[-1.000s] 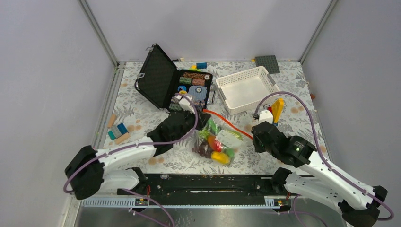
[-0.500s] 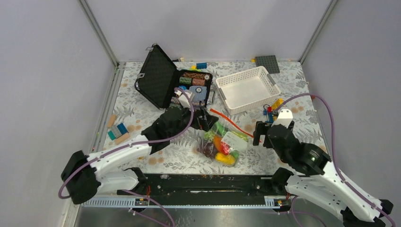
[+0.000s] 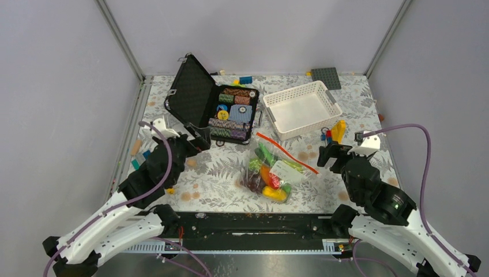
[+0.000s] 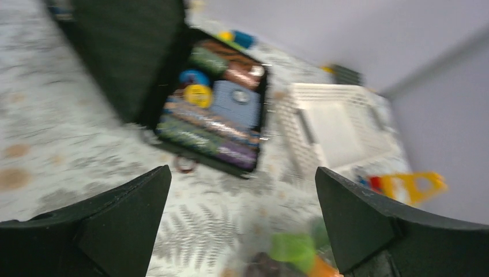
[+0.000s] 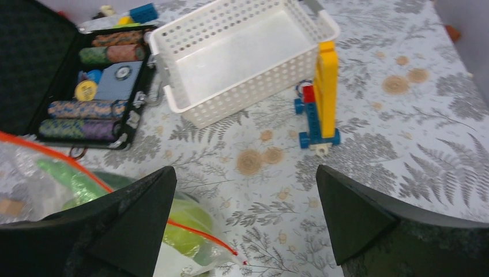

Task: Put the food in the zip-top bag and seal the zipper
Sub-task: Reset both arms

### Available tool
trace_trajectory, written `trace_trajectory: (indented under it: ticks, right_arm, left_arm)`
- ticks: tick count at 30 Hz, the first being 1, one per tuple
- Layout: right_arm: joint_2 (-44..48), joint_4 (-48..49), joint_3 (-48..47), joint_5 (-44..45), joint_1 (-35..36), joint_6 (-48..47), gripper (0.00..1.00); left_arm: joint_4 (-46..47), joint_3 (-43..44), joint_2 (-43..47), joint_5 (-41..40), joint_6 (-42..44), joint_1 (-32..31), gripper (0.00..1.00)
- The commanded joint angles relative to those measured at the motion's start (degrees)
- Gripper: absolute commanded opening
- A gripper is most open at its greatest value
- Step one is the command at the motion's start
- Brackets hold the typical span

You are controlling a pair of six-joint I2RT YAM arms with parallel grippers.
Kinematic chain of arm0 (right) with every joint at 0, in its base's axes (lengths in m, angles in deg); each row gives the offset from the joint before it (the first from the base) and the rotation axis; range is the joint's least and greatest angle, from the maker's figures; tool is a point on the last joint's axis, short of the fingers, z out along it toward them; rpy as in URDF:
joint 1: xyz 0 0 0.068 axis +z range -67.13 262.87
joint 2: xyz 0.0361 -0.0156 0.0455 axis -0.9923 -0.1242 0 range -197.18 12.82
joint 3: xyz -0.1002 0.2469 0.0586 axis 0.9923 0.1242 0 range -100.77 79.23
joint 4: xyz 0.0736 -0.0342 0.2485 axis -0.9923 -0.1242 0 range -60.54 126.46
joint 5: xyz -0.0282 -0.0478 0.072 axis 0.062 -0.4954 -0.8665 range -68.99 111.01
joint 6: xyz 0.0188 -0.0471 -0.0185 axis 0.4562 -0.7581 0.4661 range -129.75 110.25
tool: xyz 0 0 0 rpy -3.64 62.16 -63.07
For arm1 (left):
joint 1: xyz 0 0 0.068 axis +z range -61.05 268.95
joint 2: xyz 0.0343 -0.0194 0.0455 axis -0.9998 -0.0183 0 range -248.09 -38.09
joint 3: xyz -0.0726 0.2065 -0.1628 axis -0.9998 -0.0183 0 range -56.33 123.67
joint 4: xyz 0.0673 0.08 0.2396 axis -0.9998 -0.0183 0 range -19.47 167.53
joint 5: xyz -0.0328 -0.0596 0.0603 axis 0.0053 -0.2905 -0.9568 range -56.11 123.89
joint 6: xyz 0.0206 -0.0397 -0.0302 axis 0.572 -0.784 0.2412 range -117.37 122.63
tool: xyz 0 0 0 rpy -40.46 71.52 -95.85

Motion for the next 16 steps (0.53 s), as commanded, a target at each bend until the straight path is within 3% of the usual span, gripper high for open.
trace_trajectory:
  ticks: [1,4,16]
  right_arm:
    - [-3.05,-6.79,-5.34,11.93,-0.29,6.92,1.0]
    - [-4.0,-8.57,-6.86,13.76,-0.28,8.09,1.0]
    - [-3.01,-5.91,-4.87,13.88,-0.28,5.59,1.0]
  left_arm:
    - [-24.62,8.48,-5.94,-19.08,-12.09,2.21,0.99]
    - [-30.4,10.91,-9.82,-21.29,-15.39,3.9,0.99]
    - [-25.8,6.87,-6.06,-16.23,-12.49,6.41,0.99]
